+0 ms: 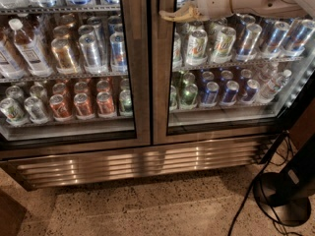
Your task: Open right fridge door
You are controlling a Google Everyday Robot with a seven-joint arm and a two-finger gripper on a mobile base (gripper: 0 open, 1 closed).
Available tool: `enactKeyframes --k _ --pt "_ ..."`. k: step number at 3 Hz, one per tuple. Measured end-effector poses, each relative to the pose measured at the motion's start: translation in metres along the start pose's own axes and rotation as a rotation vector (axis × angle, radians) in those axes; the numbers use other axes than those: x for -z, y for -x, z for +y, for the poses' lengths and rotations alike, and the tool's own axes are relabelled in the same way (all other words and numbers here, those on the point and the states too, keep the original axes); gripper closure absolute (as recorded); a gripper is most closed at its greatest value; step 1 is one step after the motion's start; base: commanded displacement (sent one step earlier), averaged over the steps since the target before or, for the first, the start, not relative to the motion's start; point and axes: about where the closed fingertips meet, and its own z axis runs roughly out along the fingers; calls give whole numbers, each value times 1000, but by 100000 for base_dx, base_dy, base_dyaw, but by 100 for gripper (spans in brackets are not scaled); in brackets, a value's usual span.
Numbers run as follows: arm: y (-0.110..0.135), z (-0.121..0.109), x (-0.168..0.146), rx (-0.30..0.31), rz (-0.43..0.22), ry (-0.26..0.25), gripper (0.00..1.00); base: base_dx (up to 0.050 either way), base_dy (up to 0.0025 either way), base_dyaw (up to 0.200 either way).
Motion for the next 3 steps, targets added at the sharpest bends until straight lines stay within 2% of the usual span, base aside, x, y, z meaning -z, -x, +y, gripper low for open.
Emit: enactKeyframes --k 1,2,3 --pt "-1 -1 -1 -41 -38 7 100 0 0 0" --pt "-1 -1 -1 -41 -38 7 100 0 0 0" --pt "-5 -1 1 -80 -19 -2 100 0 0 0"
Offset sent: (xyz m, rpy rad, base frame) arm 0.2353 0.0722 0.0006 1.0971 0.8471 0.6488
